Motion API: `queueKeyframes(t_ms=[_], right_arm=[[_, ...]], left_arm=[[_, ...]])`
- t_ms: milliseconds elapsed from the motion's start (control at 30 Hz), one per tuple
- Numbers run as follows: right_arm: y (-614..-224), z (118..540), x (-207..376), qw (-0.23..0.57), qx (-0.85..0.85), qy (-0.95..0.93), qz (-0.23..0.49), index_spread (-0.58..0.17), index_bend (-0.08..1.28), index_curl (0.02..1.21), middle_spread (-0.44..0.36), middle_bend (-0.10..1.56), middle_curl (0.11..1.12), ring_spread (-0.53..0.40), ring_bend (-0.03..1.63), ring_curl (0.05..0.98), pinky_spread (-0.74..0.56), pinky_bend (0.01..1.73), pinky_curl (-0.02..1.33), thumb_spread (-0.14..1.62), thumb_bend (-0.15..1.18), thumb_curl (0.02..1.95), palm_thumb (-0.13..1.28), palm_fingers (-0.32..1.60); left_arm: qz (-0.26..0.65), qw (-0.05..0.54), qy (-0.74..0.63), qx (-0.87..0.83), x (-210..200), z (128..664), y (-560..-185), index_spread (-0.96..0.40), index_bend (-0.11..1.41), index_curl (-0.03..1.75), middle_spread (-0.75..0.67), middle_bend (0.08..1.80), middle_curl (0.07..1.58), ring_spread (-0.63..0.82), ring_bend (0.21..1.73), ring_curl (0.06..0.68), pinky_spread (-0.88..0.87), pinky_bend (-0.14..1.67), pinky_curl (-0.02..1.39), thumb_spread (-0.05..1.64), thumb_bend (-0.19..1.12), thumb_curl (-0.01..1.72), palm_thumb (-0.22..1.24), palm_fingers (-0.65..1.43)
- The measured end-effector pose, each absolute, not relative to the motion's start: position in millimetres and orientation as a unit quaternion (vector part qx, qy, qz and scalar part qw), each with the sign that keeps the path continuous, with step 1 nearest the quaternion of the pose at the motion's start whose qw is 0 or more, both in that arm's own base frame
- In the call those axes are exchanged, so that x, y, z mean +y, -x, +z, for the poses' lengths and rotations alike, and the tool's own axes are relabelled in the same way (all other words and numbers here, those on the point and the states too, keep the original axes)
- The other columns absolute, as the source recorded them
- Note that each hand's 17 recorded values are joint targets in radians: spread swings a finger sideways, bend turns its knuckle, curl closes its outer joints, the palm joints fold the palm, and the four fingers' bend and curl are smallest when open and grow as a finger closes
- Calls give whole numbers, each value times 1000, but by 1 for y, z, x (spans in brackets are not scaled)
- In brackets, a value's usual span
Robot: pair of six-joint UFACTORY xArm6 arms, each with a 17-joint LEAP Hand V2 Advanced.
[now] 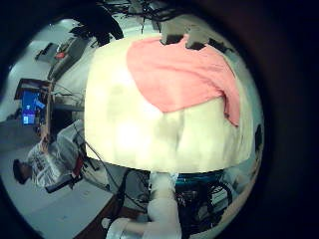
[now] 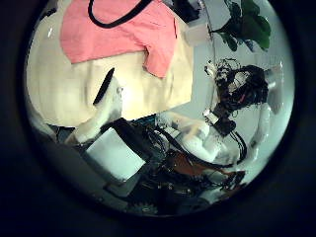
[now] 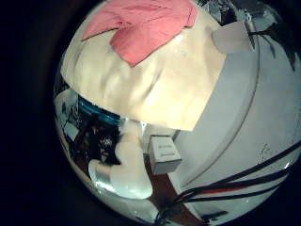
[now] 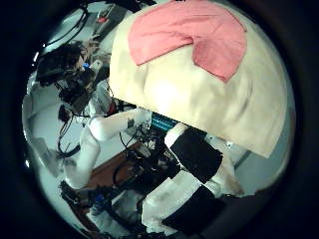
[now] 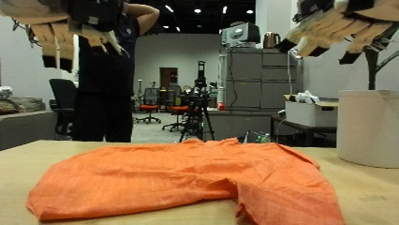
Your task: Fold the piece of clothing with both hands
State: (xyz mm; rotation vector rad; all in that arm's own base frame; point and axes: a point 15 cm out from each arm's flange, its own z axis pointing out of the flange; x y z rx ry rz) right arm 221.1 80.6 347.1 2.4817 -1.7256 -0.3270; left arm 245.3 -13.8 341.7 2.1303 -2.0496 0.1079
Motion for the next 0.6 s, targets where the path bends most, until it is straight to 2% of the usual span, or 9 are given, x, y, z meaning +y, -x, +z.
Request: queueKeyframes(t_ms=[433,600], right_arm=[[-221,349,77,47,-572,-812,-105,-299,181,328,88,186,305,227,210,261,351,196,306,1408,-8,192,511,230],[-221,350,76,47,-575,-810,-105,-299,180,327,88,187,306,227,209,260,351,196,305,1408,-8,192,511,231]], left_arm=[[30,96,-717,-690,-13,333,-249,20,170,322,45,295,388,333,514,156,326,303,284,1118,-18,393,639,283],[-1,89,-702,-707,-14,322,-252,20,176,324,11,304,391,333,506,154,325,293,281,1118,-19,392,640,289]])
